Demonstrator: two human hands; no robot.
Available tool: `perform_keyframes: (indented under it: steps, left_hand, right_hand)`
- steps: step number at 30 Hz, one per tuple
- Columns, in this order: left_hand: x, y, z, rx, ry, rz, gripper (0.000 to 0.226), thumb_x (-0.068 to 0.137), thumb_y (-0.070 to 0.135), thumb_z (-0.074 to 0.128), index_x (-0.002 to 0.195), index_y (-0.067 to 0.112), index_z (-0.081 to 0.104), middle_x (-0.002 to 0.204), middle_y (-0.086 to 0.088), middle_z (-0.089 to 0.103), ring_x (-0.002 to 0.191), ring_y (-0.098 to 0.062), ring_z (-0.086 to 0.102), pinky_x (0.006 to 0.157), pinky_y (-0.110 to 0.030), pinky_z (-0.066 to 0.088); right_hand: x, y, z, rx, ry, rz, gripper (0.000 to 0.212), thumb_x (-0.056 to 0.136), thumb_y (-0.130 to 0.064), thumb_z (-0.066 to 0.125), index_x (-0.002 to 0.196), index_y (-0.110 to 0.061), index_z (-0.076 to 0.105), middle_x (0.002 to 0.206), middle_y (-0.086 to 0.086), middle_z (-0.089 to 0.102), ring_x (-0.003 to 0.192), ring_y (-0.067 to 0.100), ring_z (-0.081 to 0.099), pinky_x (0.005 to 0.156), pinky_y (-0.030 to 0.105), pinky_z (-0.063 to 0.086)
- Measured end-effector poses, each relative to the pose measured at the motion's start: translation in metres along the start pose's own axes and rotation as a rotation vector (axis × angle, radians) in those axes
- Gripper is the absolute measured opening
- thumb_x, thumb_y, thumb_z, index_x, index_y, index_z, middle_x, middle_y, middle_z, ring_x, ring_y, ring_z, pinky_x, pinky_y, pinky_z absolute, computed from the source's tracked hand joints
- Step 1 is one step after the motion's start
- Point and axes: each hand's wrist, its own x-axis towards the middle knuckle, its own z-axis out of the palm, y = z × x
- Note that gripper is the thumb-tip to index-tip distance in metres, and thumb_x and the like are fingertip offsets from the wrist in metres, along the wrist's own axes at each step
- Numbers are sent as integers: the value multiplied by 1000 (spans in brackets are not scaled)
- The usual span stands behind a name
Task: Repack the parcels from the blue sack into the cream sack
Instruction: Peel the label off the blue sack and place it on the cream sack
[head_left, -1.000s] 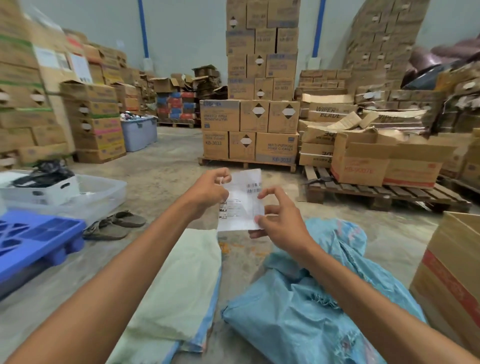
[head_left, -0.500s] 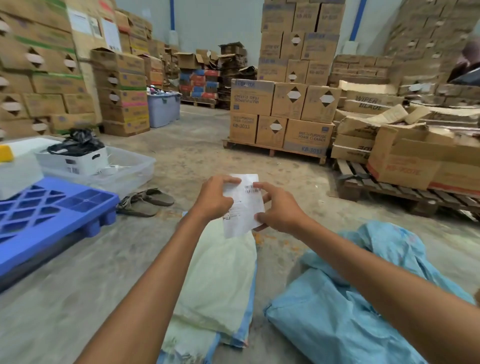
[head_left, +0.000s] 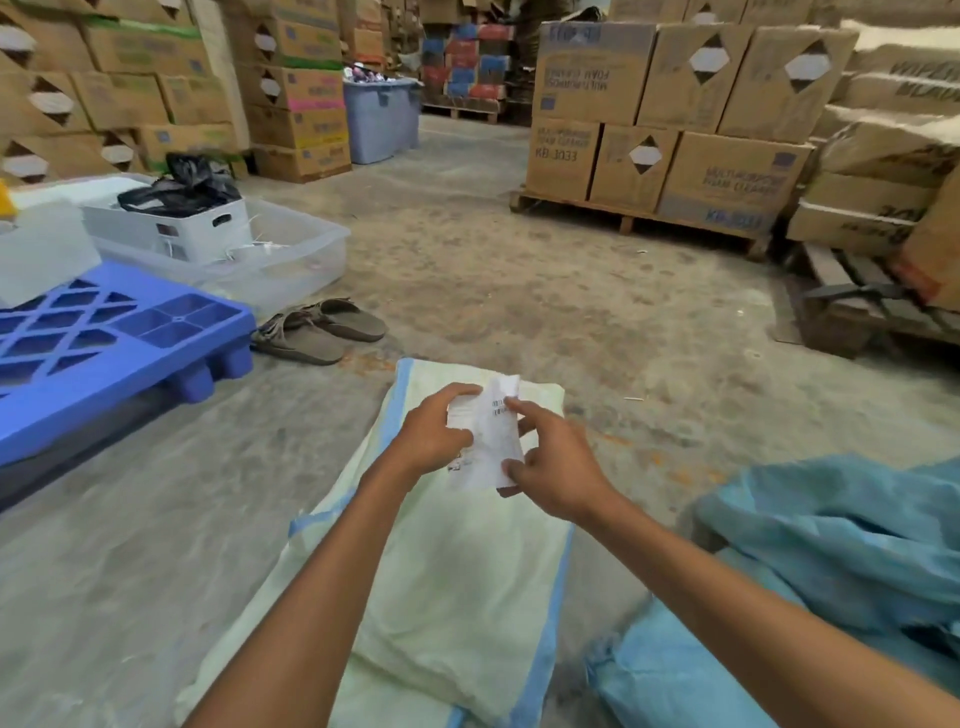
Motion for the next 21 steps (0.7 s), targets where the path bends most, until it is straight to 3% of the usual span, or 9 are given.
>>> perform_keyframes:
  steps: [5,9,11,16,21]
  left_hand:
    - [34,-42,19,-112,53,-56,60,78,-14,57,124,25,60,109,-4,60,85,-16,60,65,-29,54]
    - [65,-63,30,59,25,-24,62,81,-12,58,134,20,55,125,-8,59,106,-24,60,81,-29,53]
    - [81,-70,35,168,-3,-8,65,81,-9,58,139,19,50,135,-5,55,118,-24,55,89,-28,50]
    - [118,-85,49,310,-31,-39,70,81,-12,56,145,12,44,138,-12,53,123,-29,52,92,-25,44]
    - [152,-102,60,392,-34,-41,71,80,-16,50,146,8,45,134,-19,55,124,-32,52,100,-30,43]
  right_hand:
    - [34,46,27,46,15,42,77,80,4,68,150,-16,39,127,6,55,93,35,68,57,30,60]
    - [57,70,46,8,1,89,86,75,-8,73,151,-20,36,131,5,54,106,37,64,83,47,59]
    - [69,80,54,11,6,110,88,75,-10,75,152,-18,34,134,7,52,112,36,60,87,50,57]
    - [95,96,61,-39,-1,164,88,76,-5,76,152,-10,32,139,11,47,127,29,46,99,45,51]
    - [121,114,59,-56,-30,185,67,73,-2,77,134,-7,51,126,9,59,118,28,54,95,36,50]
